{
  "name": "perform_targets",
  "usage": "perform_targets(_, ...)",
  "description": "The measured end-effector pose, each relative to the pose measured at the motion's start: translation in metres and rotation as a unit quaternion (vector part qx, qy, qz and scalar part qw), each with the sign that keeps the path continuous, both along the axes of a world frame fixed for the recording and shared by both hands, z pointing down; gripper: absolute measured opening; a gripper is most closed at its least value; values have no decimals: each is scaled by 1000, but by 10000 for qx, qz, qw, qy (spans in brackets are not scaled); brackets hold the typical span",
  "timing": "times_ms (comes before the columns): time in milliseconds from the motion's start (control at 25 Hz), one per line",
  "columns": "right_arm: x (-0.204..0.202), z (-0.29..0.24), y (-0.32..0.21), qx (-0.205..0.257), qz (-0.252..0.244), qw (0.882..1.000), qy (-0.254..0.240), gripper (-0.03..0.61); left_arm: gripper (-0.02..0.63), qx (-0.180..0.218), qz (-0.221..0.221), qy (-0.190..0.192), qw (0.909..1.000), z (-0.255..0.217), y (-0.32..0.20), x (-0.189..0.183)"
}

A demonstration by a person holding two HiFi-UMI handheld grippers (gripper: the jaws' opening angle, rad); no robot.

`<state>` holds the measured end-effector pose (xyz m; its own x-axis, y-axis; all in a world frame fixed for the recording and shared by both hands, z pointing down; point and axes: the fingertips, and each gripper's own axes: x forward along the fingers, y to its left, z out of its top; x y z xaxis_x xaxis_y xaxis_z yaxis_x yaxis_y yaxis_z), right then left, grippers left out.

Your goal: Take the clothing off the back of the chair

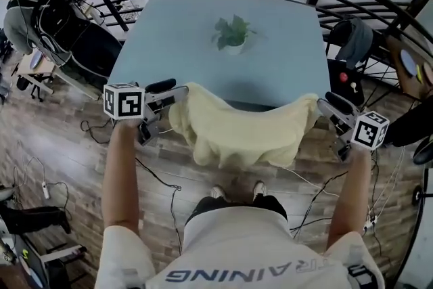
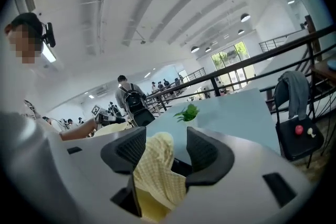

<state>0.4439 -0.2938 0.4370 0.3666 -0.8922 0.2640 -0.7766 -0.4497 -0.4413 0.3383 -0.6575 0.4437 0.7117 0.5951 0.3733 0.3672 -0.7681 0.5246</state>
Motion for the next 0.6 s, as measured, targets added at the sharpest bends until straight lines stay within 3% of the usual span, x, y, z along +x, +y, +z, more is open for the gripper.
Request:
perform_targets(160, 2, 22, -9, 42, -456, 9969, -643, 272, 321, -935, 346, -500, 9938, 11, 12, 11)
perform_targets(360, 3, 37, -21, 271, -928, 9881, -1196, 282, 324, -1149, 751, -1083, 9846, 28, 25, 12)
perform_targets(440, 0, 34, -26, 389, -1164, 9850, -1217, 229, 255, -1281, 804, -1041, 9830, 25, 27, 11)
perform_targets(560, -5, 30, -28, 337, -1280, 9866, -957, 69, 176, -846, 595, -779, 9916, 21, 25, 9)
perform_targets(600, -7, 30, -27, 251, -1233, 9887, -811, 50, 134, -664, 554, -568, 9946, 17, 27, 8)
